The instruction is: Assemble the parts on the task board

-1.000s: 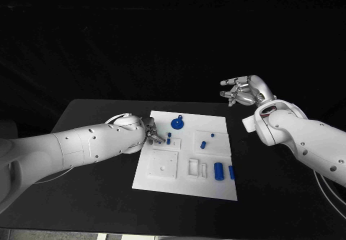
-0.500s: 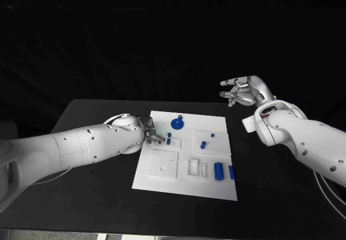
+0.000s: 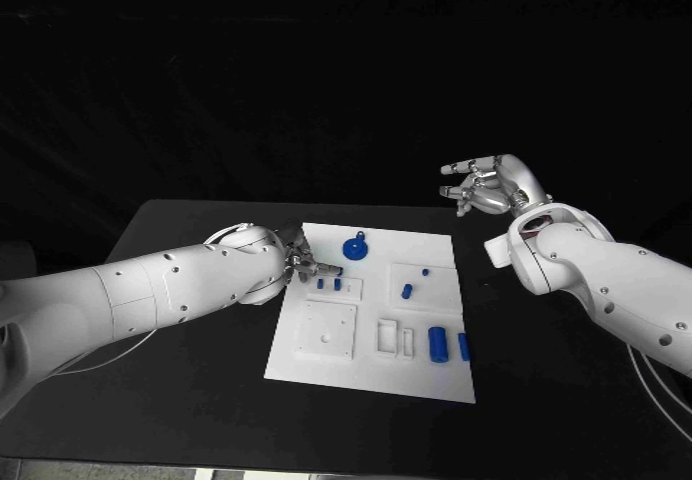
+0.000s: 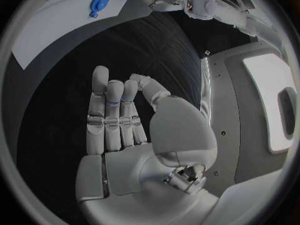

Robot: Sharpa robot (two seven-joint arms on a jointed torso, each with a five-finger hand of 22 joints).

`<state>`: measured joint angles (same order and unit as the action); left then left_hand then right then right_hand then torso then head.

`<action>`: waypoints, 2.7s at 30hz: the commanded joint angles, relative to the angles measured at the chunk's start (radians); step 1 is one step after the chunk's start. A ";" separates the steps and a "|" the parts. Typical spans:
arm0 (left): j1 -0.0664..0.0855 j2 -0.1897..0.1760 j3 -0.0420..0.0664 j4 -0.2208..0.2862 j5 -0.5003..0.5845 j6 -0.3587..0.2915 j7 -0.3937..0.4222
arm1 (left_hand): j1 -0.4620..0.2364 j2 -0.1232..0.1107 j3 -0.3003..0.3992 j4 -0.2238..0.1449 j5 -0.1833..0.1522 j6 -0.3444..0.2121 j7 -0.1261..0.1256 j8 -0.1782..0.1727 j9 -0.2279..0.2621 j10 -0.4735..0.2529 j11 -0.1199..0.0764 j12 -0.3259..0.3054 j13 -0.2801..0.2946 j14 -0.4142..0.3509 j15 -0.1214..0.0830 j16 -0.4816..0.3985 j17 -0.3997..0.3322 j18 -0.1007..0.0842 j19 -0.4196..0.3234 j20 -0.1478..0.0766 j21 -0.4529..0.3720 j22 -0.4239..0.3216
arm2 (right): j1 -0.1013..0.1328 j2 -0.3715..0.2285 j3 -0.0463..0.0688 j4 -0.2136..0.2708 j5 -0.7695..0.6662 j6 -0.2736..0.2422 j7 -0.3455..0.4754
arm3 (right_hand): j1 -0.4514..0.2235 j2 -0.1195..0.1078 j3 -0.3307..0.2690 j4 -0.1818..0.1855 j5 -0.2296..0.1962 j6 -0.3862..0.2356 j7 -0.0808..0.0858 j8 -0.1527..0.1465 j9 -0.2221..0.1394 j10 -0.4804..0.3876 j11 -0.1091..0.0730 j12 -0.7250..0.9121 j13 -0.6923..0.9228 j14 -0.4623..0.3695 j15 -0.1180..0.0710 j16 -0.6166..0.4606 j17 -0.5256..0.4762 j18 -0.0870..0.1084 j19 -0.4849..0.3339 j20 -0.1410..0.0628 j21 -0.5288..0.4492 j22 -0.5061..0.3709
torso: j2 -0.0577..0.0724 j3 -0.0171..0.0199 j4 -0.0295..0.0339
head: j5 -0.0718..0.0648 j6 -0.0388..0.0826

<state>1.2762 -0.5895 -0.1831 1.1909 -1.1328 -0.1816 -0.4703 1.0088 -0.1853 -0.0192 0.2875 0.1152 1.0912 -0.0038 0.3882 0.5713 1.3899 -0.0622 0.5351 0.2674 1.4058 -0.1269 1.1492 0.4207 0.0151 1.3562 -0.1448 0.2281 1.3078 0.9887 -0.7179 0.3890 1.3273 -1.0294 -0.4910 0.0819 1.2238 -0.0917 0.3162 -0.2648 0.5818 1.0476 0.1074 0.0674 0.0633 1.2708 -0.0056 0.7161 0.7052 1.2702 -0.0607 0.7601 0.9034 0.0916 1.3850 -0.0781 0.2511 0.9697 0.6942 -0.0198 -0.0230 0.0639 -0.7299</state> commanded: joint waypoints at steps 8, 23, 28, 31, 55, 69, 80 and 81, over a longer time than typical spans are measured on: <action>0.001 -0.006 0.026 0.001 0.132 -0.069 0.101 | 0.075 0.093 0.019 -0.053 0.007 -0.020 0.021 -0.028 -0.029 -0.029 0.014 -0.009 -0.006 -0.016 0.016 -0.016 -0.005 -0.003 -0.013 0.013 -0.016 0.010 | -0.002 0.001 0.001 0.000 0.002 0.011 0.006 | -0.006 0.005 -0.007 0.000 0.006 0.003 0.006 -0.006 -0.001 -0.011 -0.005 0.004 -0.001 -0.003 -0.001 0.005 -0.001 0.013 0.009 -0.002 -0.007 -0.001 | 0.000 -0.0001 0.0005 | 0.000 0.004; 0.005 0.025 0.037 -0.054 0.062 -0.135 0.402 | 0.426 0.236 0.164 -0.551 0.036 0.060 0.098 -0.292 -0.397 -0.105 0.081 -0.349 -0.196 -0.133 0.071 -0.057 -0.052 0.039 -0.137 0.063 0.008 0.028 | -0.002 0.006 0.000 -0.006 -0.011 0.052 -0.012 | -0.006 0.005 -0.007 -0.004 -0.010 0.006 0.005 -0.006 -0.001 -0.012 -0.005 0.004 0.000 -0.004 0.000 0.005 -0.001 0.012 0.008 -0.002 -0.009 0.002 | 0.000 -0.0004 -0.0009 | -0.001 0.016; 0.007 0.026 0.037 -0.065 0.048 -0.158 0.418 | 0.416 0.256 0.139 -0.564 0.033 0.090 0.100 -0.321 -0.447 -0.090 0.080 -0.387 -0.195 -0.128 0.071 -0.050 -0.064 0.046 -0.163 0.066 0.073 0.023 | -0.001 0.022 0.000 -0.015 -0.113 0.131 -0.042 | 0.007 0.013 -0.039 -0.006 -0.097 0.016 0.002 -0.006 -0.001 -0.003 -0.007 0.023 0.014 0.009 -0.002 0.020 0.007 0.014 0.025 -0.002 -0.005 0.002 | -0.001 -0.0016 -0.0017 | 0.002 0.024; 0.008 0.023 0.037 -0.070 0.076 -0.175 0.429 | 0.411 0.263 0.135 -0.563 0.036 0.096 0.100 -0.320 -0.454 -0.088 0.081 -0.391 -0.194 -0.129 0.071 -0.057 -0.071 0.046 -0.166 0.066 0.077 0.021 | 0.006 0.043 -0.001 -0.033 -0.191 0.184 -0.059 | 0.022 0.028 -0.070 -0.008 -0.144 0.032 -0.002 -0.007 -0.002 -0.008 -0.007 0.064 0.055 0.013 -0.003 0.055 0.037 0.014 0.042 -0.004 0.007 0.012 | -0.001 -0.0020 0.0007 | 0.001 0.031; 0.028 -0.067 0.048 -0.022 0.738 -0.220 0.600 | 0.393 0.288 0.082 -0.545 0.034 0.090 0.103 -0.317 -0.465 -0.090 0.095 -0.405 -0.195 -0.143 0.103 -0.458 -0.224 0.018 -0.219 0.098 -0.154 -0.106 | 0.154 0.299 -0.223 -0.300 -0.582 0.272 0.005 | 0.043 0.045 -0.023 -0.016 -0.204 0.138 -0.027 -0.006 0.000 0.066 -0.015 0.327 0.414 0.095 -0.009 0.308 0.337 0.034 0.043 -0.009 0.126 0.213 | 0.003 -0.0263 0.0390 | -0.023 0.071; 0.032 -0.099 0.049 0.045 0.812 -0.246 0.623 | 0.391 0.289 0.075 -0.542 0.030 0.087 0.103 -0.317 -0.466 -0.090 0.096 -0.406 -0.196 -0.135 0.104 -0.485 -0.210 0.018 -0.216 0.100 -0.160 -0.118 | 0.164 0.393 -0.311 -0.410 -0.658 0.322 -0.008 | 0.033 0.054 -0.021 -0.015 -0.226 0.139 -0.028 -0.006 -0.001 0.085 -0.013 0.353 0.470 0.117 -0.008 0.336 0.392 0.032 0.053 -0.009 0.134 0.257 | 0.012 -0.0491 0.0728 | -0.044 0.076; 0.046 -0.118 0.050 0.099 0.856 -0.261 0.648 | 0.387 0.289 0.071 -0.539 0.025 0.085 0.103 -0.317 -0.466 -0.090 0.096 -0.407 -0.196 -0.133 0.105 -0.494 -0.199 0.017 -0.214 0.100 -0.160 -0.138 | 0.165 0.427 -0.330 -0.455 -0.684 0.329 -0.036 | 0.030 0.054 -0.054 -0.012 -0.263 0.104 -0.028 -0.006 -0.001 0.084 -0.012 0.344 0.470 0.116 -0.007 0.326 0.395 0.028 0.056 -0.008 0.116 0.259 | 0.031 -0.0622 0.0923 | -0.057 0.080; 0.048 -0.120 0.050 0.104 0.860 -0.262 0.649 | 0.387 0.289 0.071 -0.539 0.025 0.085 0.103 -0.317 -0.466 -0.090 0.096 -0.407 -0.196 -0.133 0.105 -0.494 -0.199 0.017 -0.214 0.100 -0.160 -0.138 | 0.165 0.429 -0.331 -0.458 -0.686 0.328 -0.040 | 0.031 0.055 -0.056 -0.013 -0.266 0.100 -0.029 -0.006 -0.001 0.084 -0.014 0.344 0.470 0.116 -0.008 0.325 0.395 0.027 0.057 -0.009 0.115 0.260 | 0.033 -0.0635 0.0940 | -0.057 0.082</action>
<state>1.3222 -0.7087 -0.1341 1.2879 -0.3121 -0.4257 0.1489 1.4012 0.0960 0.0579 -0.2532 0.1451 1.1770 0.0961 0.0695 0.1067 1.3009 0.0271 0.1313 0.0719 1.2651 -0.0216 0.6575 0.2208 0.0451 1.1366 -0.0466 0.0743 1.1710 1.1532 -0.2904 0.0586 0.8724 -1.6799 -0.1843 0.0600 1.2595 -0.0405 0.2648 -0.2776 0.3181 1.1511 0.0787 0.0657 0.0632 1.3508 -0.0177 1.0636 1.1749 1.3806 -0.0672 1.0890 1.2981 0.1170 1.4347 -0.0893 0.3700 1.2285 0.7198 -0.0778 0.0637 0.0092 -0.6499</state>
